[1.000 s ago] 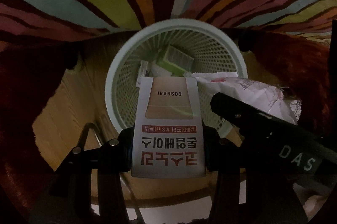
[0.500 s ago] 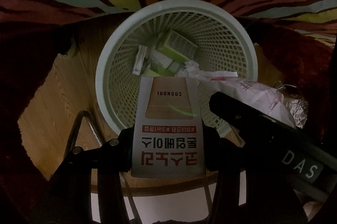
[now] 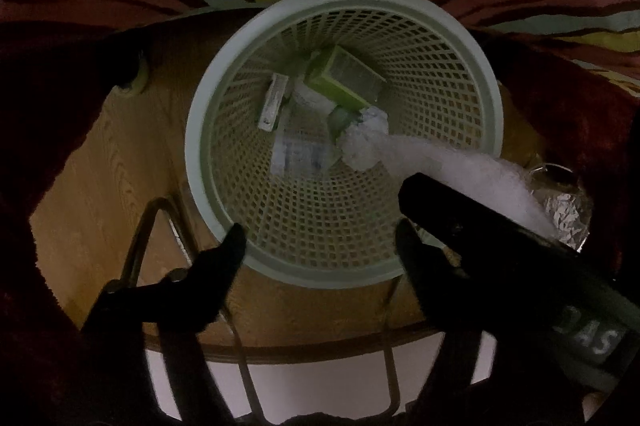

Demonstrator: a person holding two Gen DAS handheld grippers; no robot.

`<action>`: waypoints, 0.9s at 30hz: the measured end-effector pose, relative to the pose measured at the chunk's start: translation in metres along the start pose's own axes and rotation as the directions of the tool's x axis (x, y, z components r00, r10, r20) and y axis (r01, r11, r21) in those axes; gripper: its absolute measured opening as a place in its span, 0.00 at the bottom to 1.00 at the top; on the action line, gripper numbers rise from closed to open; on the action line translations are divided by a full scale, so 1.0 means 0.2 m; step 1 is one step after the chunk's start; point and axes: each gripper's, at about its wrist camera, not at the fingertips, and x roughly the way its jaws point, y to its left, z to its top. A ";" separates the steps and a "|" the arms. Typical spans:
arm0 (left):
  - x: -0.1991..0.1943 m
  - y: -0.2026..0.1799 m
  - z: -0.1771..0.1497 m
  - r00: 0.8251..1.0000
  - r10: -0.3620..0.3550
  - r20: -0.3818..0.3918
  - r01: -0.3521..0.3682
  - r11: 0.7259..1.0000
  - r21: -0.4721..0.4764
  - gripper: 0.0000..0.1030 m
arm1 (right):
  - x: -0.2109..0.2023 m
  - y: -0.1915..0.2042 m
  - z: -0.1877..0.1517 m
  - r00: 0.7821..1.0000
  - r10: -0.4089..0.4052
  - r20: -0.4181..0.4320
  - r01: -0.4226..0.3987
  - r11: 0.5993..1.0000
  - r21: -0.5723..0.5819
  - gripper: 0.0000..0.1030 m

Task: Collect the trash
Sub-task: 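Open both tools to drop the box and packet into the wastebasket, then move both tools back toward the green tissue pack and crumpled paper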

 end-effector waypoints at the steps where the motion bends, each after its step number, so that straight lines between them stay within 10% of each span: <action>1: 0.00 0.00 0.00 1.000 0.003 0.001 -0.002 1.000 -0.004 0.81 | 0.00 0.00 0.00 1.000 -0.004 0.003 0.004 1.000 0.004 0.86; 17: -0.05 0.00 -0.04 0.999 0.010 0.049 -0.011 1.000 0.018 0.85 | -0.03 -0.01 -0.01 0.999 -0.001 0.035 0.000 1.000 0.025 0.92; 27: -0.24 0.01 -0.13 0.976 0.005 0.218 -0.010 1.000 0.022 0.88 | -0.19 0.00 -0.11 0.986 0.055 0.159 -0.051 0.998 -0.029 0.92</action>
